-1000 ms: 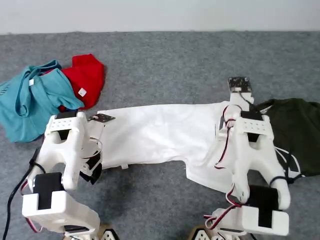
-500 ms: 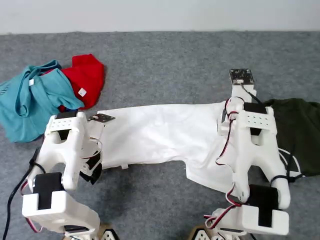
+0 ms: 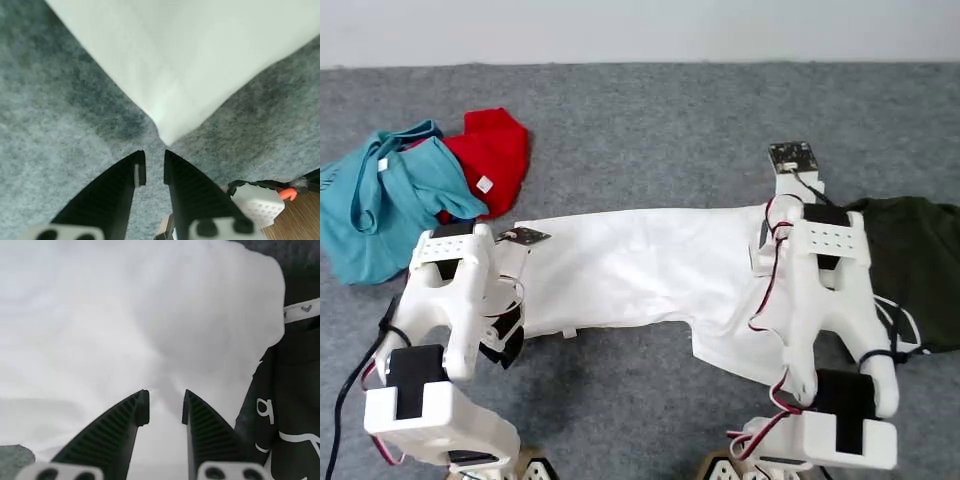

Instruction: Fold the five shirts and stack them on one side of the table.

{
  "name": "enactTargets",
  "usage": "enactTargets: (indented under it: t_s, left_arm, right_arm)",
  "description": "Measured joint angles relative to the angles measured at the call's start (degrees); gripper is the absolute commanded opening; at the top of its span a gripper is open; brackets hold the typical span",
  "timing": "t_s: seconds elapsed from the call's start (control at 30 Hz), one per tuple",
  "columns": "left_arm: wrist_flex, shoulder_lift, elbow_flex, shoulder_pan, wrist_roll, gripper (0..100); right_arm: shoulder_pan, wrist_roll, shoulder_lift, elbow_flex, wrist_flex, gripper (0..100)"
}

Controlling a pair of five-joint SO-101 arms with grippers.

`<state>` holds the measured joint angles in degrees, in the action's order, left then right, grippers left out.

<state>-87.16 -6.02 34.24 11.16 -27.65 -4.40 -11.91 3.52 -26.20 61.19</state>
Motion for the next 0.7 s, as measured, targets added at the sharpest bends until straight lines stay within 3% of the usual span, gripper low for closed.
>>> enactTargets:
  t_s: [0.4, 0.53, 0.7]
  left_arm:
    - [0.0, 0.0, 0.0, 0.0, 0.0, 8]
    - [0.0, 0.0, 0.0, 0.0, 0.0, 8]
    - [0.0, 0.0, 1.7, 0.0, 0.0, 8]
  right_arm:
    - [2.3, -1.2, -10.3, 3.3, 0.3, 12.1]
    - [2.3, -1.2, -10.7, 3.4, 0.3, 2.5]
    - [2.3, -1.6, -10.7, 3.4, 0.3, 2.0]
